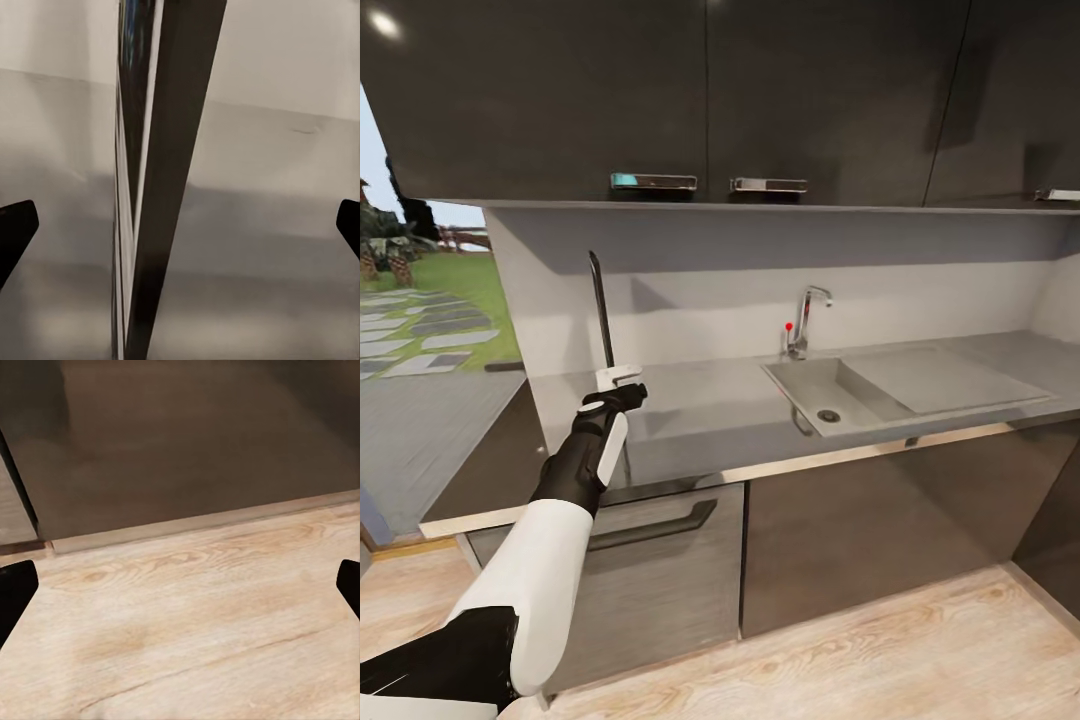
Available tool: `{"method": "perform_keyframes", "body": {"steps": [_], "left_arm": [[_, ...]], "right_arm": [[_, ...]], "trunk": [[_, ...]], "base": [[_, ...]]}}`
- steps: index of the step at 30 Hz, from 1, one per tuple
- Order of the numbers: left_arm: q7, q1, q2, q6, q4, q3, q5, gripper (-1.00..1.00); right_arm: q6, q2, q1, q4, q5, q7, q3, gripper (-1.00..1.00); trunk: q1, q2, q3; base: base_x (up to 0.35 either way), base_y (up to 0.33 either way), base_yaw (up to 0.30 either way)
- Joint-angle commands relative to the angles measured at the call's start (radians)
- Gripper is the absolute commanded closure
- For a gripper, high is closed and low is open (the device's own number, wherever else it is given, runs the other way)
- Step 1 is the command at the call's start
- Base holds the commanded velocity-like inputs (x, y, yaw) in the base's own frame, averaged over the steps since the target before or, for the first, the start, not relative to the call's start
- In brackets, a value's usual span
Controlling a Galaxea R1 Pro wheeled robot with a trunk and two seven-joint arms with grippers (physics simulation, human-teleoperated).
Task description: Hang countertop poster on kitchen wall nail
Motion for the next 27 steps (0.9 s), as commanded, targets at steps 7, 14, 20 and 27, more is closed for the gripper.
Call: {"method": "perform_keyframes", "body": {"steps": [7, 14, 20, 27], "left_arm": [[0.001, -0.001, -0.001, 0.005, -0.007, 0.004, 0.0, -1.0], [0.001, -0.001, -0.001, 0.005, -0.008, 0.021, 0.0, -1.0], [0.001, -0.001, -0.001, 0.005, -0.008, 0.023, 0.0, -1.0], [0.001, -0.001, -0.001, 0.005, -0.008, 0.023, 0.0, 1.0]], "right_arm": [[-0.001, 0.0, 0.0, -0.001, 0.001, -0.004, 0.001, -1.0], [0.0, 0.0, 0.0, -0.001, 0.001, -0.004, 0.001, -1.0], [0.0, 0.0, 0.0, -0.001, 0.002, -0.004, 0.001, -1.0], [0.0, 0.0, 0.0, -0.001, 0.002, -0.004, 0.001, -1.0]], "trunk": [[0.0, -0.001, -0.001], [0.0, -0.001, -0.001], [0.0, -0.001, -0.001], [0.0, -0.001, -0.001]], "base": [[0.041, 0.0, 0.0], [0.172, 0.0, 0.0], [0.03, 0.0, 0.0], [0.004, 0.0, 0.0]]}}
